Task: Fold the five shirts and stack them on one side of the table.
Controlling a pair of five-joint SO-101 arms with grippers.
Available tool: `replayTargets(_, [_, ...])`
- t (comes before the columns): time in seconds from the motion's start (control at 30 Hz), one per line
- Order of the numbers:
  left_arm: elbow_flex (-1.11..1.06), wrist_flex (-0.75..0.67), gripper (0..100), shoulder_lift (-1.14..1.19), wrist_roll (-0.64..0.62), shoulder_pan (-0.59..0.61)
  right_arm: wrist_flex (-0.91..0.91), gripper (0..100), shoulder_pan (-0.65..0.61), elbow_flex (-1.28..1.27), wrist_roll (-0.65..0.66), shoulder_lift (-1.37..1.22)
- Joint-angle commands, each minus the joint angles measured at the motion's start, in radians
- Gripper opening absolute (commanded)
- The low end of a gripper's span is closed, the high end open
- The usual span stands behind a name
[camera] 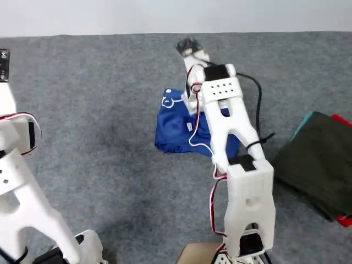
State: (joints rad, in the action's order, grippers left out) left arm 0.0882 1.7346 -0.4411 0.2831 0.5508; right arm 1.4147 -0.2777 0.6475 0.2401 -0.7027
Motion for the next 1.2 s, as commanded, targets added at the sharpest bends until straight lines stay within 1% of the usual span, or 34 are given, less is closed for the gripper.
replayTargets(0.0, [0.001, 0.008, 1, -0.026, 0.008, 0.005, 0.068, 1.9, 0.03, 0.009, -0.005, -0.039])
replayTargets(0.33, [0.001, 0.005, 1, -0.026, 0.008, 0.002, 0.361, 1.1, 0.162, 0.011, -0.002, -0.047])
replayTargets(0.43, [0.001, 0.003, 1, -0.026, 0.008, 0.002, 0.384, 1.1, 0.203, 0.003, 0.038, -0.036])
replayTargets(0.5, [0.001, 0.003, 1, -0.026, 0.008, 0.002, 0.381, 1.0, 0.225, 0.005, 0.043, -0.007])
replayTargets(0.6, [0.001, 0.003, 1, -0.025, 0.008, 0.002, 0.38, 1.0, 0.216, 0.009, 0.044, 0.059])
replayTargets(0.73, [0.001, 0.003, 1, -0.025, 0.008, 0.002, 0.377, 1.1, 0.151, 0.009, 0.041, 0.174])
replayTargets(0.87, [0.001, 0.003, 1, -0.025, 0.008, 0.002, 0.321, 1.2, 0.085, 0.009, 0.037, 0.246])
replayTargets(0.93, [0.001, 0.003, 1, -0.025, 0.008, 0.002, 0.262, 1.2, 0.059, 0.009, 0.038, 0.251])
replayTargets(1.03, [0.001, 0.003, 1, -0.025, 0.008, 0.002, 0.104, 1.2, 0.028, 0.009, 0.041, 0.211])
replayTargets(1.17, [0.001, 0.006, 1, -0.025, 0.008, 0.002, -0.125, 1.2, 0.019, 0.009, 0.043, 0.09])
